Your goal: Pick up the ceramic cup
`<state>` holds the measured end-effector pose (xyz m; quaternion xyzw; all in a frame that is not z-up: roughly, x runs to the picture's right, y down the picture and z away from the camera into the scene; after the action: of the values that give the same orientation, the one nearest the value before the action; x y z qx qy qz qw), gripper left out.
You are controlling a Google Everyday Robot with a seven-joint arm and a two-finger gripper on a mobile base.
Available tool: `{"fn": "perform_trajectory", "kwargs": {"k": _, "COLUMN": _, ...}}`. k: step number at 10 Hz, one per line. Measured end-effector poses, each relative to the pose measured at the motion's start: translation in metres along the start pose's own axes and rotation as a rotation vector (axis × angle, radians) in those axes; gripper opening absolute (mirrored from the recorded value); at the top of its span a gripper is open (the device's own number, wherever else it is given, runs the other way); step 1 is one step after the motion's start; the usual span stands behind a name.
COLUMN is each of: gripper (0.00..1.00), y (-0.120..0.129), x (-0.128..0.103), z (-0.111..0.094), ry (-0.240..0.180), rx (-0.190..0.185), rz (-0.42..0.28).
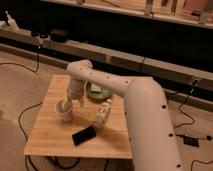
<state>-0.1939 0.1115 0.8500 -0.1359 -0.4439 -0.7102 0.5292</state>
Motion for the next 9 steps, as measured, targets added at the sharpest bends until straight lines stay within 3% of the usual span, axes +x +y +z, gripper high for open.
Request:
{"fn": "perform_trajectory", "kwargs": {"k": 2, "gripper": 0.25, "y": -0.005, "x": 0.009, "z": 0.013, "ry": -0.017, "rx": -0.017, "rz": -0.005}}
{"fn": "perform_trajectory", "kwargs": {"k": 4, "gripper": 0.05, "y": -0.01, "x": 0.02, "z": 0.01, "ry": 0.006, "rx": -0.024, "rz": 0.004}}
{"fn": "perform_trajectory", "kwargs": {"k": 5, "gripper": 0.0, "y": -0.013, "x": 0.025, "z": -0.003, "ry": 0.041, "rx": -0.026, "rz": 0.016}}
{"fn": "perform_trajectory", "kwargs": {"k": 7, "gripper": 0.0, "y": -0.02, "x": 0.025, "z": -0.037, "ry": 0.11, "rx": -0.03, "rz": 0.026}}
{"fn": "perform_trajectory", "kwargs": {"k": 9, "gripper": 0.0, "y": -0.029, "x": 0.01, "z": -0.076, "ry": 0.166, "rx": -0.038, "rz": 0.011}}
